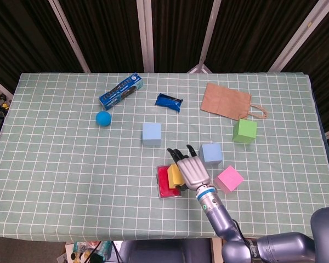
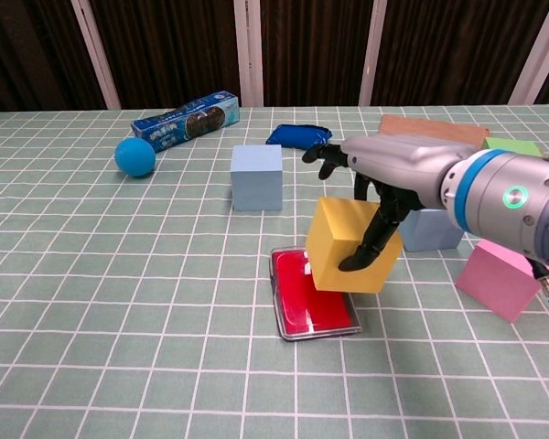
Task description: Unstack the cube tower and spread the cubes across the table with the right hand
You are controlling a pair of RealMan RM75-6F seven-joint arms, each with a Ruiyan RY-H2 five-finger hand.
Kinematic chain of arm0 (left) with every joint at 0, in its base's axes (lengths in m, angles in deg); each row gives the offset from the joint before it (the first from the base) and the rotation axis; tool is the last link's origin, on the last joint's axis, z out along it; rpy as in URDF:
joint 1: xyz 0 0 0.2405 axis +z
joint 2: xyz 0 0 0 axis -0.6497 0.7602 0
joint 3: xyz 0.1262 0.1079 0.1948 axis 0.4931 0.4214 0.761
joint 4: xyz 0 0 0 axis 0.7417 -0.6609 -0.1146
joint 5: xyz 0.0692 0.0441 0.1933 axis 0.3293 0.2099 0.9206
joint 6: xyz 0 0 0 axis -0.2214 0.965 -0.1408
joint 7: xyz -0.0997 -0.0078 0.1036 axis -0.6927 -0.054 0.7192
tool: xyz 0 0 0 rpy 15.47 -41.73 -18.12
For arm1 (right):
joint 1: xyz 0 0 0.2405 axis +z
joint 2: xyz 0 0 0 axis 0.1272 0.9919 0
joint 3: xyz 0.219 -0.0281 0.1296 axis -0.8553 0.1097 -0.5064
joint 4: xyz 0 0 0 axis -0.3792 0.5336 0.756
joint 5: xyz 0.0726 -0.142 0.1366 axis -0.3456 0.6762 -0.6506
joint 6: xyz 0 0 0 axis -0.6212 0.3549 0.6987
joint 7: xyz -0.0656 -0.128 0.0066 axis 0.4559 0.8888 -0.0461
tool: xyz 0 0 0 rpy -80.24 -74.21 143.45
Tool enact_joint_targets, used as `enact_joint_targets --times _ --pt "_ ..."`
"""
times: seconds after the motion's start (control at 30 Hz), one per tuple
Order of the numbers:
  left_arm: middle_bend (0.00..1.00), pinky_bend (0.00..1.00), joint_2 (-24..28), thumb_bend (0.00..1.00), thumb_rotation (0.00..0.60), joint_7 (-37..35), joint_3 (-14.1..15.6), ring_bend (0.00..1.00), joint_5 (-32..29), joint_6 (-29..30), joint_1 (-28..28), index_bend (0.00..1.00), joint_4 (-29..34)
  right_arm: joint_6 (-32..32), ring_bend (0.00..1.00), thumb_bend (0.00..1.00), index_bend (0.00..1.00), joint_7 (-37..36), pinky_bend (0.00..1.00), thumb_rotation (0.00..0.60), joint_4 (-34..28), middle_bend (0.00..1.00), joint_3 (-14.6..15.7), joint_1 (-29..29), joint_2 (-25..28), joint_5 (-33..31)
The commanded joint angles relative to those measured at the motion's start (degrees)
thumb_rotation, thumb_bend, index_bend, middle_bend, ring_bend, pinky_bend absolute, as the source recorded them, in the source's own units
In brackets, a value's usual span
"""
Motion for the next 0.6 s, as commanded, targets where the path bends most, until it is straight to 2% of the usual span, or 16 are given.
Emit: enact_joint_targets --times 0.03,0.27,0.43,0.5,0.6 --pt "0.00 0.01 0.22 0.32 0.600 -0.60 -0.19 0.00 -0.21 0.19 0.18 0.10 -0.03 1.27 0.53 0.17 0.01 0.46 0.06 0.600 0.11 0.17 0.67 -0.21 -1.00 1.22" --pt "0.00 0.01 0.20 0.32 0.600 -0.59 -0.22 0.00 -0.26 -0.05 0.10 0.10 -0.09 4.32 0.53 0.17 0.01 2.30 0.06 0.600 -0.52 0.17 1.17 -0.49 -3.42 2.37" --pt "0.00 0.01 0.12 0.32 0.600 -0.22 -0.20 0.00 -0.28 0.06 0.17 0.10 0.01 4.27 0.52 0.17 0.01 3.02 0.06 0.600 0.66 0.17 1.11 -0.25 -5.44 1.68" --pt "0.00 0.01 0.03 0.32 0.600 0.06 -0.23 0.00 -0.35 0.13 0.19 0.10 0.09 4.00 0.46 0.17 0.01 3.10 0.06 0.600 1.44 0.17 1.05 -0.10 -6.32 1.45" --pt "0.00 0.01 -0.10 0.32 0.600 0.37 -0.29 0.00 -0.50 -0.02 0.09 0.10 0.08 3.32 0.30 0.17 0.01 3.52 0.05 0.600 2.02 0.15 1.13 0.16 -7.05 0.94"
